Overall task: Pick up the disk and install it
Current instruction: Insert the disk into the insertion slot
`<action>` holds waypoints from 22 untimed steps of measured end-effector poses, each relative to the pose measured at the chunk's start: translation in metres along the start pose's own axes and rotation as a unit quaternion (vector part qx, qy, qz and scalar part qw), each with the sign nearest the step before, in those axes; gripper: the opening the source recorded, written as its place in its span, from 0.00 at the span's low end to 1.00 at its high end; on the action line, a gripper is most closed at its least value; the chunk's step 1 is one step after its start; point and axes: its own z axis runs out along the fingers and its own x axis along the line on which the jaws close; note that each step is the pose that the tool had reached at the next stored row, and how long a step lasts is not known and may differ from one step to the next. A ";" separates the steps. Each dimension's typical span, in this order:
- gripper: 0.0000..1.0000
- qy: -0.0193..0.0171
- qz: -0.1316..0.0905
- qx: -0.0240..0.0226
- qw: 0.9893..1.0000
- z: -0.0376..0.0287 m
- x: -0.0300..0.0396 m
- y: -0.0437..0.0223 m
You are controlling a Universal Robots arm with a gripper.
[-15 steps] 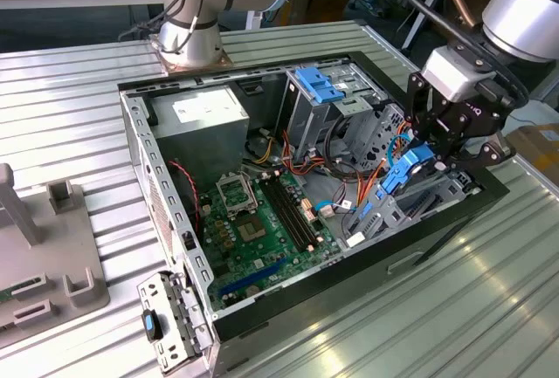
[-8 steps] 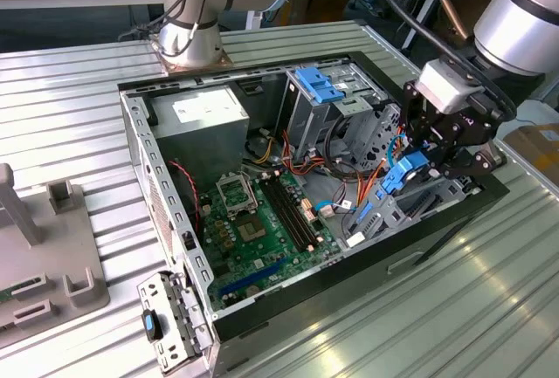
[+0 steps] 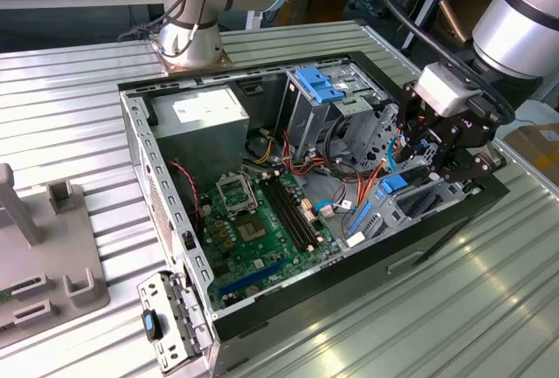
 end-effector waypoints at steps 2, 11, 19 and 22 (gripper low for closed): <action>0.44 0.000 0.000 0.000 1.000 0.0000 0.0000 0.0000; 0.44 0.000 0.000 0.000 1.000 0.0006 -0.0031 -0.0118; 0.44 0.000 0.000 0.000 1.000 0.0006 -0.0056 -0.0120; 0.44 0.000 -0.003 0.000 1.000 0.0010 -0.0106 -0.0142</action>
